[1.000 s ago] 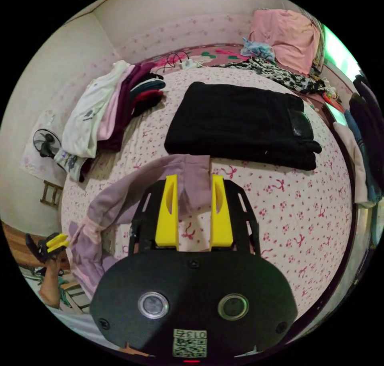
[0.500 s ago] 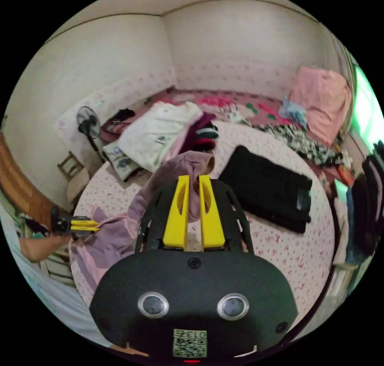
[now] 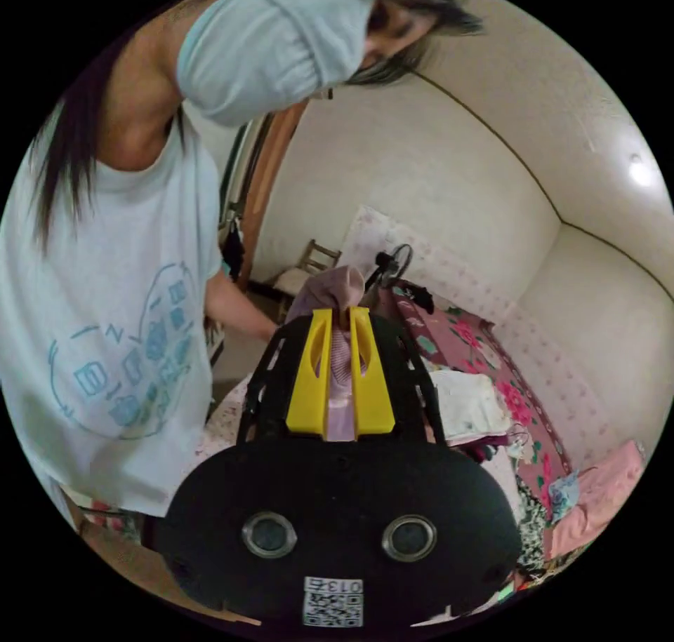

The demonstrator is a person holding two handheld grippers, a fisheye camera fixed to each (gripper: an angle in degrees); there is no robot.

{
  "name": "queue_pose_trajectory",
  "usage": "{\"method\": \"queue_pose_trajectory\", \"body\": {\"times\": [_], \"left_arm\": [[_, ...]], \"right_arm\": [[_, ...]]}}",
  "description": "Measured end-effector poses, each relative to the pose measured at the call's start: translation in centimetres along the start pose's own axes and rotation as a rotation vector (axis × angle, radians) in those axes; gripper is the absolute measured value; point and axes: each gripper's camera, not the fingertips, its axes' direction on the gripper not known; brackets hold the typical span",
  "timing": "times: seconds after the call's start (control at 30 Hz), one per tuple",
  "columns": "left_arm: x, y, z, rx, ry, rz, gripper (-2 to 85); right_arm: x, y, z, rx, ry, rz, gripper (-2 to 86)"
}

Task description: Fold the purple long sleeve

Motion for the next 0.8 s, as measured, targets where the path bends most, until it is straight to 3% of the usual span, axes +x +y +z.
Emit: {"method": "queue_pose_trajectory", "body": {"times": [0.13,0.3,0.43,0.5,0.57,0.6,0.63,0.73,0.8], "left_arm": [[-0.8,3.2,-1.0,-0.025,-0.037,-0.090,-0.3],[3.0,0.0,-1.3,0.028,-0.064,-0.004,-0.3],[9.0,-4.5,0.0,0.060,-0.043,0.185,-0.3],[11.4,-5.6,2.2,-0.018,-0.044,0.271,-0.3],[12.6,-5.2,7.3,-0.261,-0.082,0.346,-0.3],[12.6,-4.8,8.1,-0.280,-0.079,0.353,-0.3],[12.1,-4.0,7.5,-0.186,-0.058,0.317,-0.3],[10.5,-3.7,6.7,-0.184,0.045,0.219,-0.3],[10.8,-3.3,5.2,-0.122,-0.007,0.236,-0.3]], "right_arm": [[-5.8,1.8,5.7,-0.093,-0.204,0.102,3.8],[-10.5,3.7,10.7,-0.206,-0.452,0.200,3.7],[-11.0,3.1,9.9,-0.197,-0.446,0.182,3.6],[-10.4,3.2,8.5,-0.137,-0.441,0.214,3.5],[-10.0,3.6,7.1,-0.108,-0.411,0.234,3.5],[-9.8,3.9,6.0,-0.092,-0.381,0.247,3.5],[-9.7,4.2,5.4,-0.088,-0.364,0.256,3.5],[-9.1,5.8,2.4,-0.051,-0.295,0.320,3.3],[-8.7,7.2,0.3,-0.008,-0.269,0.355,3.3]]}}
